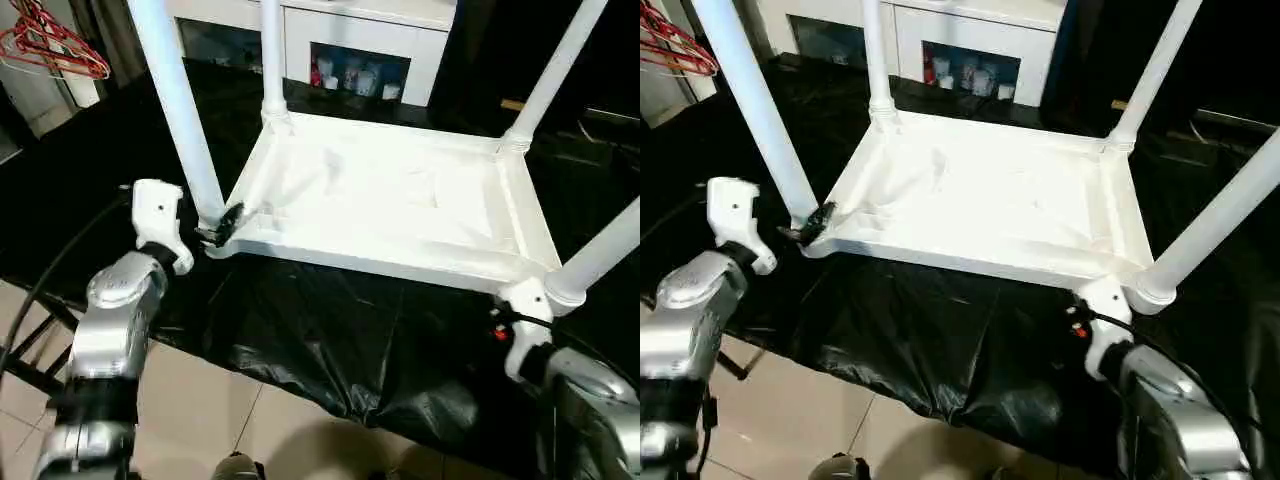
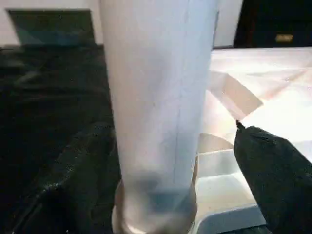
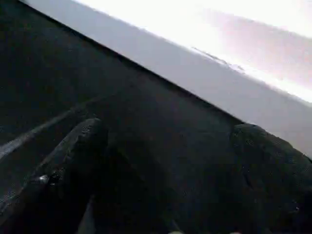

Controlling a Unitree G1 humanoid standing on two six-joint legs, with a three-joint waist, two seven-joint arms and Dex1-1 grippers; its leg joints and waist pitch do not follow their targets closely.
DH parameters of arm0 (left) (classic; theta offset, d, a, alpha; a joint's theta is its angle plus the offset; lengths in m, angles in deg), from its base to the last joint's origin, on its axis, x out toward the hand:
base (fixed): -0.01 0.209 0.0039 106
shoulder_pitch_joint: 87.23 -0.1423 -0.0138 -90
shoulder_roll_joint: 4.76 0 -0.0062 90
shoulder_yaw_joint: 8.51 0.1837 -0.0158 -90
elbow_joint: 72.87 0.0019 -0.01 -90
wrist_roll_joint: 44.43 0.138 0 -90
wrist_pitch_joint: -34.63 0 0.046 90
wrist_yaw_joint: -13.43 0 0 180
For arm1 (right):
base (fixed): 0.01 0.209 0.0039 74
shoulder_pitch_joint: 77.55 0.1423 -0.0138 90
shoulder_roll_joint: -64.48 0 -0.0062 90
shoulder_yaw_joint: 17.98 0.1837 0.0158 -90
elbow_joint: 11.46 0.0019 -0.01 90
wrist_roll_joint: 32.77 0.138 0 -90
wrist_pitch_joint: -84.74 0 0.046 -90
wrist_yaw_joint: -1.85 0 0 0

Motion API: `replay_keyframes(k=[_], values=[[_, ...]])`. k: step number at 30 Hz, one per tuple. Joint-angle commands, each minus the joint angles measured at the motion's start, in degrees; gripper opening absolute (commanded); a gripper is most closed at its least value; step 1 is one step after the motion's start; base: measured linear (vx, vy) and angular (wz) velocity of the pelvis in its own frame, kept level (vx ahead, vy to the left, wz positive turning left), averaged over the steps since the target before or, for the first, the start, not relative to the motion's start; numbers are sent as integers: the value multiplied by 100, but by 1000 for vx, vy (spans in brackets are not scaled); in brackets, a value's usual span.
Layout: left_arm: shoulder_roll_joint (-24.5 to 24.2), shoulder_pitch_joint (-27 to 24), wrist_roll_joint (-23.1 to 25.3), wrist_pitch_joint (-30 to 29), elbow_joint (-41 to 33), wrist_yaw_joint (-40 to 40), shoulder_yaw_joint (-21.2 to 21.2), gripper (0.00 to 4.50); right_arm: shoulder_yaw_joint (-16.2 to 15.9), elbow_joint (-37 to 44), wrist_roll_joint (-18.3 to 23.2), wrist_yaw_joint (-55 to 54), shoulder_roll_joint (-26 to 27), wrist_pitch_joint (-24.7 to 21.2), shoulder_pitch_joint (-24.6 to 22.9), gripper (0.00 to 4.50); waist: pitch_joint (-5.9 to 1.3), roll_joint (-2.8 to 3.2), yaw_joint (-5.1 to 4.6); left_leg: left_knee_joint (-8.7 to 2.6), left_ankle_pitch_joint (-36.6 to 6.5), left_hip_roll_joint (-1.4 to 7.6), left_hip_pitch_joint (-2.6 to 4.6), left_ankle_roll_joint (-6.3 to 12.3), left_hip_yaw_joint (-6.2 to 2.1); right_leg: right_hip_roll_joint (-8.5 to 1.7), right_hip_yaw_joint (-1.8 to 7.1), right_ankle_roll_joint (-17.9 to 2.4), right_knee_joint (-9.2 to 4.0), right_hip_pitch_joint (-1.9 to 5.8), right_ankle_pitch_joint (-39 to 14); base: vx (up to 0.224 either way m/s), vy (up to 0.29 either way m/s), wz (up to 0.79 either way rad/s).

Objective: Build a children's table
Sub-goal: Rotate table base

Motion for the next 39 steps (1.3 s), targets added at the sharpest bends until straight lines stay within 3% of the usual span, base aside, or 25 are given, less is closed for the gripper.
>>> replay_keyframes(k=[1, 2, 5, 7, 9, 10, 13, 14, 15, 17, 25, 27, 29, 34, 36, 39], values=[[-70, 200, -146, 205, 314, 558, 141, 448, 74, 74, -61, -219, 15, -186, 93, 450, -450, -37, 32, -369, -1212, -139, 63, 124, 95, -108, 102, -903, -405, 277, -973, 0, 0, 0], [-75, 287, -236, 260, 440, 848, 178, 448, 116, -85, -138, -416, 106, -205, 249, 450, -461, -65, 31, -363, -1149, -143, 68, 113, 93, -114, 98, -941, -387, 282, -929, 0, 0, 0], [-101, 412, -695, 13, 583, 1794, 197, 448, 162, -487, -282, -696, 263, -224, 580, 450, -468, -52, 30, -365, -1136, -138, 85, 55, 110, -126, 101, -1062, -372, 265, -931, 0, 0, 0], [-157, 468, -934, -238, 668, 2368, 225, 448, 131, -794, -412, -762, 305, -160, 775, 450, -492, -79, 41, -364, -1160, -123, 99, 37, 121, -140, 106, -1131, -362, 270, -960, 0, 0, 0], [-211, 436, -1020, -363, 592, 2666, 299, 448, 120, -918, -452, -794, 330, -145, 864, 450, -511, -63, 68, -353, -1058, -112, 106, 32, 121, -146, 106, -1194, -323, 285, -736, 0, 0, 0], [-326, 348, -1145, -632, 392, 3168, 489, 448, 99, -1077, -495, -821, 389, -133, 1003, 450, -521, -103, 82, -346, -994, -115, 104, 62, 128, -146, 107, -1205, -305, 295, -604, 0, 0, 0], [-449, 203, -1284, -912, 71, 3604, 723, 448, 29, -1191, -536, -806, 442, -107, 1124, 450, -525, -114, 91, -349, -960, -104, 108, 59, 126, -150, 105, -1235, -282, 310, -490, 0, 0, 0], [-513, 80, -1373, -1063, -221, 3798, 907, 448, -50, -1273, -570, -761, 485, -62, 1207, 450, -523, -169, 82, -354, -937, -104, 95, 76, 137, -152, 105, -1243, -281, 317, -505, 0, 0, 0], [-513, 80, -1373, -1063, -221, 3798, 907, 448, -50, -1273, -570, -761, 485, -62, 1207, 450, -524, -132, 80, -354, -923, -102, 93, 80, 134, -151, 108, -1249, -273, 316, -506, 0, 0, 0], [-471, -114, -1539, -1258, -783, 4072, 1238, 448, -229, -1599, -700, -647, 642, 116, 1470, 450, -515, -177, 52, -370, -1049, -94, 90, 44, 134, -154, 102, -1227, -288, 318, -671, 0, 0, 0], [37, -241, -1677, -1575, -1692, 4045, 1872, 448, -651, -2222, -1000, -353, 1016, 408, 1983, 450, -502, -251, -55, -372, -1330, -98, 83, -78, 134, -157, 107, -1022, -346, 312, -1254, 0, 0, 0], [208, -209, -1743, -1674, -1898, 4012, 2052, 448, -770, -2449, -1115, -314, 1137, 515, 2124, 450, -506, -264, -99, -379, -1274, -108, 41, -93, 123, -151, 96, -954, -346, 336, -1330, 0, 0, 0], [396, -159, -1759, -1740, -2031, 3949, 2214, 448, -852, -2630, -1202, -281, 1261, 616, 2243, 450, -509, -263, -101, -372, -1333, -104, 68, -119, 127, -146, 95, -907, -364, 309, -1447, 0, 0, 0], [886, 66, -1455, -1544, -1862, 3637, 2508, 448, -861, -3097, -1323, -300, 1486, 852, 2526, 450, -517, -263, -120, -374, -1505, -107, 79, -148, 119, -121, 91, -913, -380, 304, -1488, 0, 0, 0], [1107, 189, -1295, -1420, -1695, 3482, 2620, 448, -856, -3237, -1355, -307, 1540, 930, 2608, 450, -515, -235, -137, -380, -1647, -111, 84, -168, 110, -117, 81, -896, -407, 294, -1635, 0, 0, 0], [1534, 423, -976, -1043, -1228, 3123, 2757, 448, -836, -3448, -1385, -295, 1617, 1050, 2697, 450, -508, -256, -153, -378, -1839, -119, 92, -157, 106, -119, 71, -804, -465, 286, -1970, 0, 0, 0]])
